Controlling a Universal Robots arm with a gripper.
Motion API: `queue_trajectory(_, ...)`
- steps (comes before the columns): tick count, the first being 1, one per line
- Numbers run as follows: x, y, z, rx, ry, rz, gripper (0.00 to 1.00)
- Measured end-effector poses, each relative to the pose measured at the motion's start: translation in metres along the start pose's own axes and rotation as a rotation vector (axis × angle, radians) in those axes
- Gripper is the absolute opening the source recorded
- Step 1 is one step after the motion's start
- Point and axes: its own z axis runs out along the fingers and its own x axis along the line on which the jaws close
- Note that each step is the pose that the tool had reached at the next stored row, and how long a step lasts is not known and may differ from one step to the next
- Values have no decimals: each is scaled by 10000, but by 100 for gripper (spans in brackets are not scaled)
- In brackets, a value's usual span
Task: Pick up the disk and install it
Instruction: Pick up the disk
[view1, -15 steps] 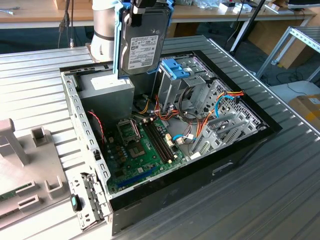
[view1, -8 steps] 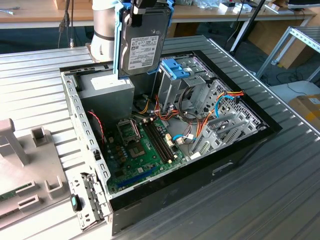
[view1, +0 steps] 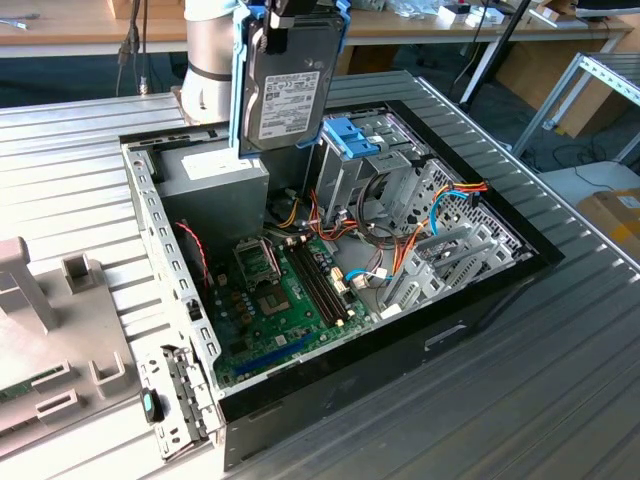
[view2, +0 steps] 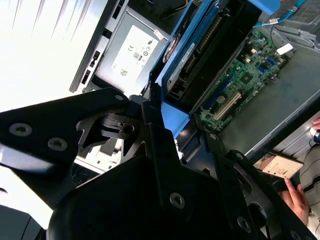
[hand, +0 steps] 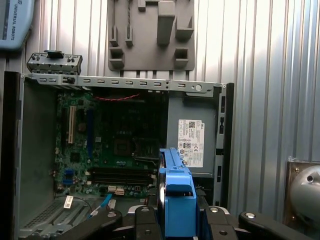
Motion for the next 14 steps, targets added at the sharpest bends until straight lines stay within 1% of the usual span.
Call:
queue_trajectory(3, 9, -15, 0, 1, -1, 1, 37)
queue_trajectory(5, 26, -18, 0, 0, 0, 1, 37)
queue_trajectory(6, 46, -19, 0, 1, -2, 1, 37)
queue_trajectory(9, 48, -28, -1, 0, 0, -1, 37)
queue_trajectory(11, 48, -56, -2, 0, 1, 1, 37)
queue_trajectory(14, 52, -137, -3, 0, 0, 1, 37)
